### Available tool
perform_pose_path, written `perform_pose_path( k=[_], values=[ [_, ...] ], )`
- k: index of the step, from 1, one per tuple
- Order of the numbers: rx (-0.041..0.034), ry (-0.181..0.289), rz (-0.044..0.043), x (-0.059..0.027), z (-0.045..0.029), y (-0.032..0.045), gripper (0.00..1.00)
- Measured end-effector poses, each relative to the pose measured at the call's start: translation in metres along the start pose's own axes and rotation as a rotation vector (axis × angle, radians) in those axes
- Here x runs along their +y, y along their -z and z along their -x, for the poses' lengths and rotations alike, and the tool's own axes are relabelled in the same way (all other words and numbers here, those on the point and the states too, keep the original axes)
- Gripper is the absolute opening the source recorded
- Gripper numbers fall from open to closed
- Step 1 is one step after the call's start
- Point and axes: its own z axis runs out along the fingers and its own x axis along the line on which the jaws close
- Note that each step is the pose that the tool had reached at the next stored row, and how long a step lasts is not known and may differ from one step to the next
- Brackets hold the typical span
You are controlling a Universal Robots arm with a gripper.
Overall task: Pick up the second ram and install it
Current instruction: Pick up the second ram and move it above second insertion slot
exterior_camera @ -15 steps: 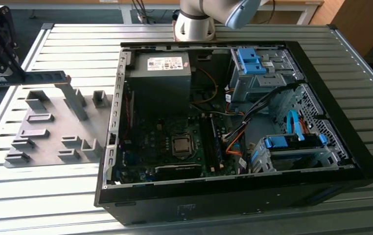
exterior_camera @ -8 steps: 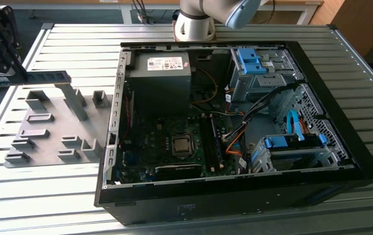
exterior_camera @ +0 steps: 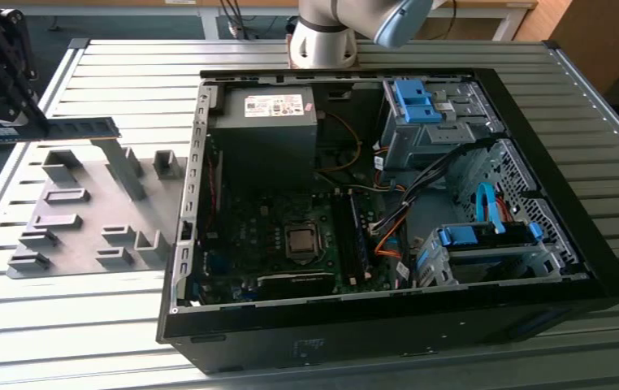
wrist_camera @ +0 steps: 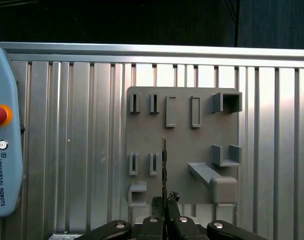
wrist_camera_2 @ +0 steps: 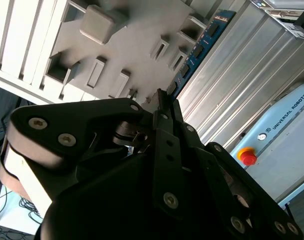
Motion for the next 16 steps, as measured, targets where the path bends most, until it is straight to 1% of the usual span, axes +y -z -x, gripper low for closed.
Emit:
perform_pose_path(
  k=[4,13,16],
  values=[
    [0.0000,0.000,0.0000,-0.0041,0.0000,0.0001,0.14],
    [-0.0001,0.000,-0.0001,-0.0237,-0.0001,0.0002,0.14],
    [-0.0001,0.000,-0.0001,-0.0285,-0.0001,0.0002,0.14]
  ],
)
